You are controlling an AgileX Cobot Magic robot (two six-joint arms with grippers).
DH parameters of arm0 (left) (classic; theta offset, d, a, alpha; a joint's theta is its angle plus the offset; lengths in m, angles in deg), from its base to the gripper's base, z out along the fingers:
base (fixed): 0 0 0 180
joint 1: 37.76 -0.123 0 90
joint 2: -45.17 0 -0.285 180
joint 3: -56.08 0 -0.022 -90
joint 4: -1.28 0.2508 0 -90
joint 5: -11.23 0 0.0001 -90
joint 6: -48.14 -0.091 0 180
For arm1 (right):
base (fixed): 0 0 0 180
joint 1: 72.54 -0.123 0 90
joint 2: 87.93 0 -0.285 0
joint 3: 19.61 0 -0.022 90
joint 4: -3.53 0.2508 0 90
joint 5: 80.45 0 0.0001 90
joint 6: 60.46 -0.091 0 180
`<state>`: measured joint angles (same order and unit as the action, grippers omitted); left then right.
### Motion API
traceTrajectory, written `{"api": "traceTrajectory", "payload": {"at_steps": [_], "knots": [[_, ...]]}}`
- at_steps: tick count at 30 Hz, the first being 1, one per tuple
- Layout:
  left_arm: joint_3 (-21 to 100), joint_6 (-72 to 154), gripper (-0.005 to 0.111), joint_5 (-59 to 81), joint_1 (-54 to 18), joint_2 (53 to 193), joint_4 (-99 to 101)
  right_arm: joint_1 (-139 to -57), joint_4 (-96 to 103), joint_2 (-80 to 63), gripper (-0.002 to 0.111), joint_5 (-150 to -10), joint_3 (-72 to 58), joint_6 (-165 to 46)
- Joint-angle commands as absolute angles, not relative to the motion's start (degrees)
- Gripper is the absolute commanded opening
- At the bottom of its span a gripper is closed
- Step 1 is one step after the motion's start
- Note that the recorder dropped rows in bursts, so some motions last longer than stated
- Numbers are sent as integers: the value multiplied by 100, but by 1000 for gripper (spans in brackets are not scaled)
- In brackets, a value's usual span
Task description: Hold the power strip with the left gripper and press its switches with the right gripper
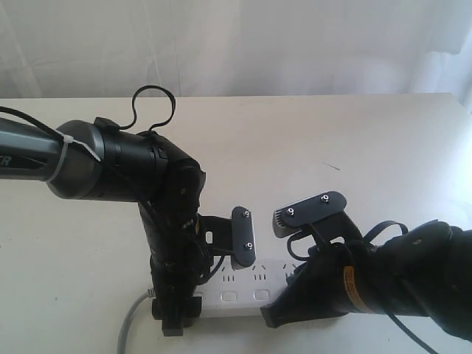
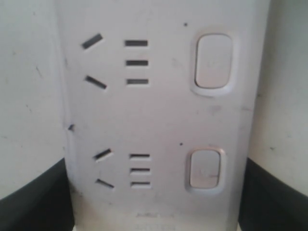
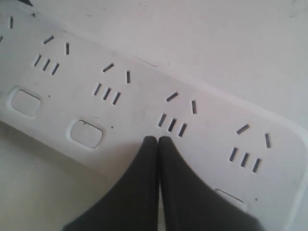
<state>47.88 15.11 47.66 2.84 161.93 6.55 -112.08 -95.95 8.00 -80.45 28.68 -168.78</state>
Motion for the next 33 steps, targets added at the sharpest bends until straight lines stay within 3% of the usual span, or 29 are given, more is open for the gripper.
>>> {"api": "traceTrajectory", "payload": {"at_steps": [1, 10, 26, 33], "knots": [[4749, 1471, 0, 4967, 298, 16158, 488, -11209, -9642, 1063, 0, -7991, 2901, -16863], [4749, 1471, 0, 5067, 298, 16158, 473, -11209, -9642, 1393, 0, -7673, 2984, -16863], [4749, 1484, 0, 4952, 298, 16158, 458, -11209, -9642, 1425, 0, -8323, 3540, -16863], [4749, 1484, 0, 4988, 298, 16158, 461, -11209, -9642, 828, 0, -8643, 3540, -16863]]}}
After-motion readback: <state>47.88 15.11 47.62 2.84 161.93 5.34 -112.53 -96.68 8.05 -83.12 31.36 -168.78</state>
